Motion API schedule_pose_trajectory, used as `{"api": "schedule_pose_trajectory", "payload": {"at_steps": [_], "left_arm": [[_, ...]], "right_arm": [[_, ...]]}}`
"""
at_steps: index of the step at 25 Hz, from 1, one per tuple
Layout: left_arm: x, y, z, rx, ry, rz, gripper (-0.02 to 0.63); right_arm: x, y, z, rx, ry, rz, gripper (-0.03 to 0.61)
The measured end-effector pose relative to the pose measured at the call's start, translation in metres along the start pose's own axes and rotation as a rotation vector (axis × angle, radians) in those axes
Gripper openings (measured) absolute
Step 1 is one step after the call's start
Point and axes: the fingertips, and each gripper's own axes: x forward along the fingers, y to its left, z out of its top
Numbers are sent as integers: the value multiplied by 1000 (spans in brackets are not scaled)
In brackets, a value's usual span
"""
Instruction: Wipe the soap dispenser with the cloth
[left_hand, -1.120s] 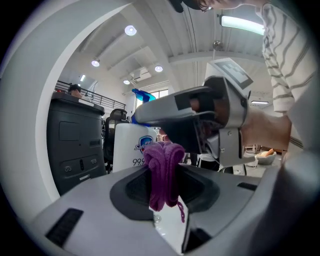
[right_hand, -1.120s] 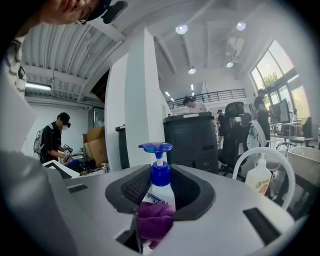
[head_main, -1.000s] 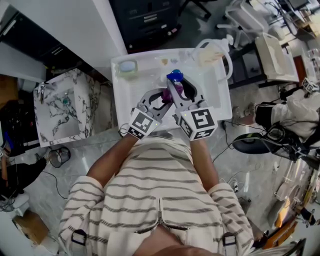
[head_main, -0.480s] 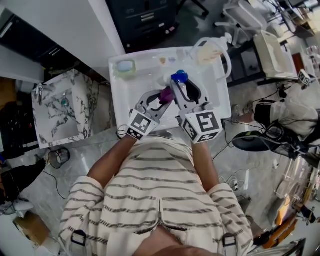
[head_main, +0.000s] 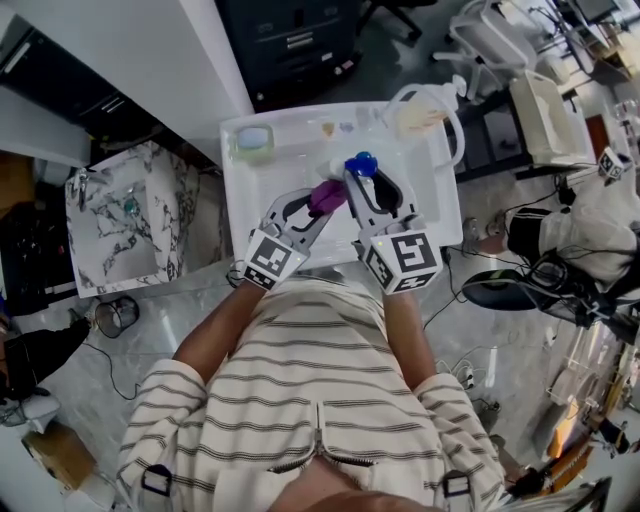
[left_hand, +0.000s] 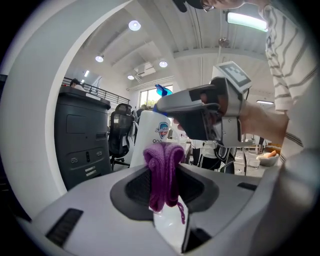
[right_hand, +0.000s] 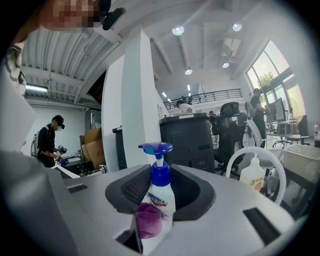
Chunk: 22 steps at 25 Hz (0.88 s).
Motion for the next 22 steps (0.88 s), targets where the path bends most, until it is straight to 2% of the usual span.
{"api": "schedule_pose_trajectory", "payload": {"at_steps": [7, 22], "left_arm": [[-10, 8, 16, -33, -44, 33, 120], [-24, 26, 34, -88, -98, 37, 120]], "right_arm": [[-2, -5, -3, 0, 3, -10, 135], [-14, -10, -10, -12, 10, 17, 135]]}}
